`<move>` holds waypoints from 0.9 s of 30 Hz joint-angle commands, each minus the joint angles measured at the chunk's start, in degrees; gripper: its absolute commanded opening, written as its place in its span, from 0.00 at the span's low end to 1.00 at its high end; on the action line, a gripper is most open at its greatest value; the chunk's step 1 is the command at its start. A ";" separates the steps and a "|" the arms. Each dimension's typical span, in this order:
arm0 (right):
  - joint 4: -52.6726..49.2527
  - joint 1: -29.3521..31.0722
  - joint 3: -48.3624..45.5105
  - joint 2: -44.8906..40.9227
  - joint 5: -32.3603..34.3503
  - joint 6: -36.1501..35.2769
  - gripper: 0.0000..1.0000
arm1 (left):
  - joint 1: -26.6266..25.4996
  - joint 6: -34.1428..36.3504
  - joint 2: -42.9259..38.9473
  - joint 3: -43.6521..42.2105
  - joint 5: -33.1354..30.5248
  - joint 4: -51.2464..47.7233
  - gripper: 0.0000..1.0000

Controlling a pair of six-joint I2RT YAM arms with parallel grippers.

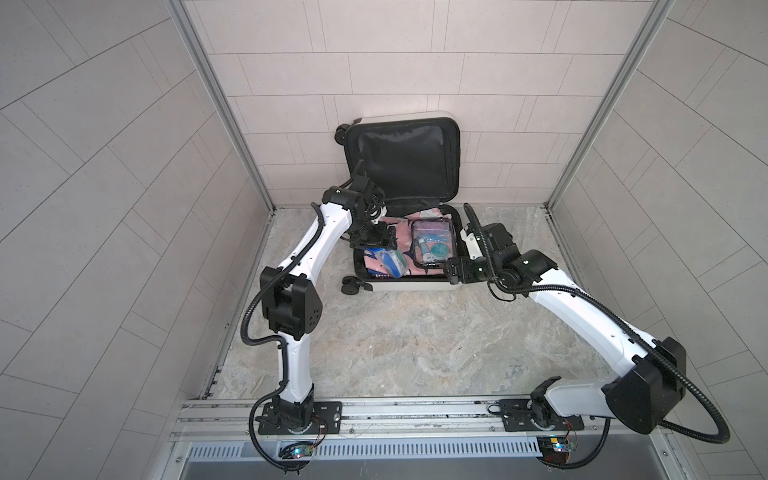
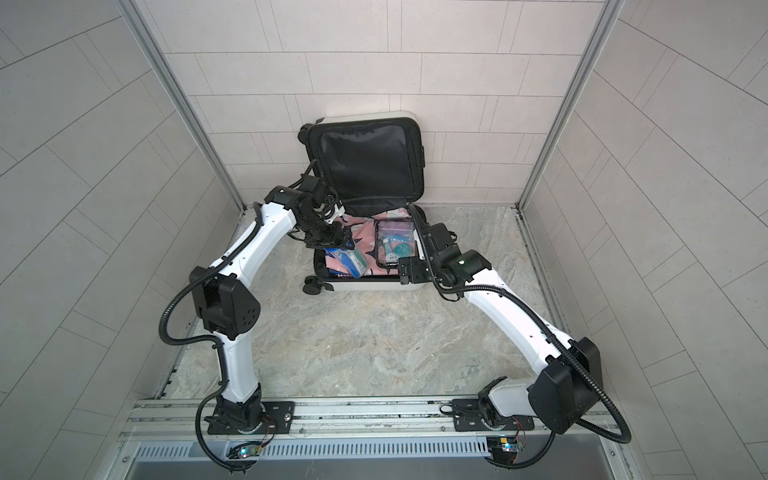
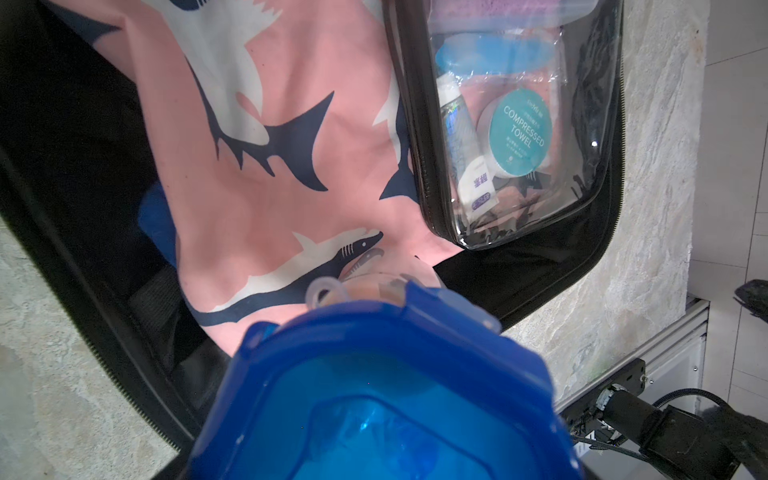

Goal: Pack the luggage
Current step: 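Lift the blue-lidded container with the left gripper and carry it over the suitcase, then lower the blue-lidded container into the suitcase beside the pouch with the left gripper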

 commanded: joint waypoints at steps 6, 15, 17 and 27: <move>0.34 -0.37 -1.30 -0.98 -0.01 0.47 0.98 | -1.07 -0.12 7.38 9.34 1.50 -1.01 0.49; 0.87 -0.49 -2.44 -1.47 0.03 0.86 0.98 | -0.97 -4.44 18.20 22.81 -0.05 0.19 0.85; 0.85 -0.58 -2.57 -1.77 -0.06 0.91 0.98 | -0.84 -5.88 20.42 25.29 0.18 1.26 1.00; 0.38 -0.66 -3.06 -2.59 -0.66 0.65 0.98 | 0.28 -16.32 22.52 26.26 3.26 15.60 1.00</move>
